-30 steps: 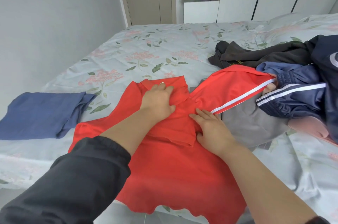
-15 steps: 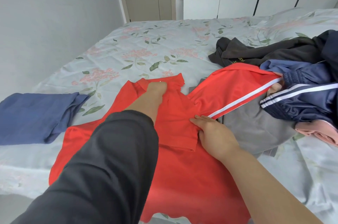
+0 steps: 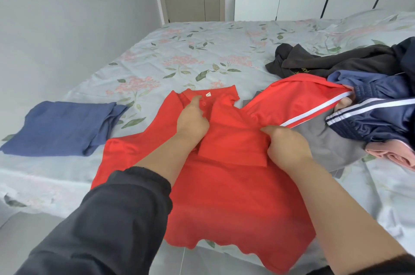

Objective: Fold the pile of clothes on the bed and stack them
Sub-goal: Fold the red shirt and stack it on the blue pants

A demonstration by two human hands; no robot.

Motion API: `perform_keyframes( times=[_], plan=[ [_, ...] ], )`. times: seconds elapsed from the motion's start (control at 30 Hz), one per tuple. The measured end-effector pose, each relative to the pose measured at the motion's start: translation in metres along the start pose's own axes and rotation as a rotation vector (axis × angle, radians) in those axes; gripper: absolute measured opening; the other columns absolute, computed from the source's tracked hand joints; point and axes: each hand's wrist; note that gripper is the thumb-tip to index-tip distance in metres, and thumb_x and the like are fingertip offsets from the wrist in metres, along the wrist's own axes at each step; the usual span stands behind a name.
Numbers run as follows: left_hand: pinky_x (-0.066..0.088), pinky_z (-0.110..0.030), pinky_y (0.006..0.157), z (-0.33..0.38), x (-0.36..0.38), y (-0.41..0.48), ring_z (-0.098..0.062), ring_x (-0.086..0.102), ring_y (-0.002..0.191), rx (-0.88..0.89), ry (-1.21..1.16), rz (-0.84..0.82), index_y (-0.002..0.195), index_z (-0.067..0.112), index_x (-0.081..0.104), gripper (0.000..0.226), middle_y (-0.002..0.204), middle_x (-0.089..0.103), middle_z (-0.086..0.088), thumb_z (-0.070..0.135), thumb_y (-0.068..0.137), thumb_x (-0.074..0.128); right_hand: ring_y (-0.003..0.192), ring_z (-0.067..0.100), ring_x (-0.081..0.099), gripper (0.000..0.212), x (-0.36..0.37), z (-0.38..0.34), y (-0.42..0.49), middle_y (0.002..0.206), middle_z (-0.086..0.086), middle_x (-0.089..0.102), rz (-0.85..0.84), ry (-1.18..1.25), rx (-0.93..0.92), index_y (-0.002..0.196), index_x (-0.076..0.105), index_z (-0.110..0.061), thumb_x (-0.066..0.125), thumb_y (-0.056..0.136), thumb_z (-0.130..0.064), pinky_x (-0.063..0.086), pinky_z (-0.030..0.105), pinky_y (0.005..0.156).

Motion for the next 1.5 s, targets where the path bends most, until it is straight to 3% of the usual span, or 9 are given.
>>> perform_keyframes(
  times=[0.17, 0.4, 0.6, 0.73, 0.87, 0.97, 1.17, 1.37, 1.5],
  plan=[
    [0.031, -0.046, 0.107, -0.015, -0.008, -0.054, -0.027, 0.029, 0.134, 0.084, 0.308, -0.057, 0.145, 0.022, 0.036, 0.062, 0.144, 0.037, -0.005, 0.028, 0.087, 0.056, 0.146, 0.022, 0.015, 0.069, 0.0, -0.02, -0.008, 0.156, 0.007, 0.023, -0.013, -0.038, -0.155, 0.148, 0.03, -0.017, 0.045, 0.082, -0.006, 0.009, 0.043, 0.118],
    [0.01, -0.058, 0.114, -0.067, -0.04, -0.08, -0.027, 0.007, 0.147, -0.043, 0.601, -0.334, 0.152, 0.025, 0.018, 0.062, 0.159, 0.014, 0.002, 0.04, 0.097, 0.041, 0.147, 0.013, 0.005, 0.064, 0.029, -0.043, -0.027, 0.16, -0.002, 0.009, -0.231, -0.022, -0.253, 0.15, 0.02, -0.028, 0.045, 0.093, -0.042, 0.007, 0.042, 0.118],
    [0.021, -0.039, 0.115, -0.079, -0.042, -0.082, -0.024, 0.025, 0.143, 0.072, 0.571, -0.223, 0.147, 0.021, 0.034, 0.051, 0.155, 0.03, -0.003, 0.021, 0.097, 0.039, 0.144, 0.017, 0.022, 0.053, 0.032, -0.053, -0.027, 0.156, 0.003, 0.025, -0.116, -0.074, -0.266, 0.148, 0.03, -0.024, 0.039, 0.096, -0.019, 0.023, 0.034, 0.113],
    [0.045, -0.038, 0.086, -0.072, -0.042, -0.08, -0.033, 0.059, 0.109, 0.051, 0.54, -0.002, 0.133, 0.02, 0.051, 0.04, 0.119, 0.064, -0.011, 0.017, 0.096, 0.038, 0.104, 0.028, 0.062, 0.033, 0.019, -0.061, -0.025, 0.114, 0.007, 0.066, 0.057, -0.081, -0.161, 0.122, 0.055, -0.017, 0.04, 0.093, -0.019, 0.048, 0.036, 0.078],
    [0.02, -0.04, 0.114, -0.068, -0.038, -0.077, -0.019, 0.033, 0.14, 0.278, 0.363, -0.072, 0.137, 0.024, 0.05, 0.044, 0.144, 0.048, 0.001, 0.022, 0.094, 0.04, 0.14, 0.016, 0.032, 0.047, 0.019, -0.069, -0.024, 0.147, 0.001, 0.043, -0.017, 0.101, -0.386, 0.138, 0.049, -0.018, 0.044, 0.093, -0.028, 0.02, 0.035, 0.116],
    [0.007, -0.043, 0.118, -0.071, -0.032, -0.074, -0.014, 0.014, 0.146, 0.27, 0.409, -0.261, 0.144, 0.026, 0.041, 0.046, 0.154, 0.032, 0.007, 0.027, 0.098, 0.035, 0.147, 0.01, 0.006, 0.055, 0.028, -0.075, -0.025, 0.158, -0.005, 0.021, -0.199, 0.069, -0.388, 0.148, 0.03, -0.026, 0.04, 0.096, -0.039, 0.004, 0.04, 0.119],
    [0.039, -0.029, 0.099, -0.077, -0.038, -0.05, -0.022, 0.052, 0.121, 0.19, 0.184, -0.179, 0.116, 0.014, 0.068, 0.031, 0.124, 0.064, -0.004, 0.024, 0.097, 0.046, 0.139, 0.014, 0.032, 0.038, 0.029, -0.078, -0.003, 0.143, 0.003, 0.048, -0.072, 0.253, -0.274, 0.123, 0.063, -0.019, 0.041, 0.099, -0.038, 0.019, 0.036, 0.116],
    [0.019, -0.029, 0.115, -0.087, -0.039, -0.019, -0.022, 0.027, 0.141, 0.133, 0.196, -0.072, 0.129, 0.018, 0.06, 0.039, 0.143, 0.048, -0.004, 0.016, 0.091, 0.052, 0.142, 0.022, 0.027, 0.044, 0.032, -0.077, 0.027, 0.15, 0.011, 0.036, 0.064, 0.252, -0.213, 0.135, 0.051, -0.01, 0.052, 0.095, -0.028, 0.015, 0.031, 0.118],
    [0.024, -0.023, 0.108, -0.088, -0.039, 0.012, -0.023, 0.04, 0.133, 0.137, 0.056, 0.062, 0.119, 0.01, 0.066, 0.032, 0.132, 0.057, -0.01, 0.01, 0.089, 0.054, 0.128, 0.029, 0.046, 0.041, 0.031, -0.072, 0.068, 0.136, 0.018, 0.052, 0.155, 0.462, -0.014, 0.131, 0.052, -0.001, 0.053, 0.094, -0.019, 0.028, 0.027, 0.105]
  ],
)
Point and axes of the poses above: each hand's wrist, its own y-axis towards the middle knuckle, its own x-axis out of the palm, z = x × y
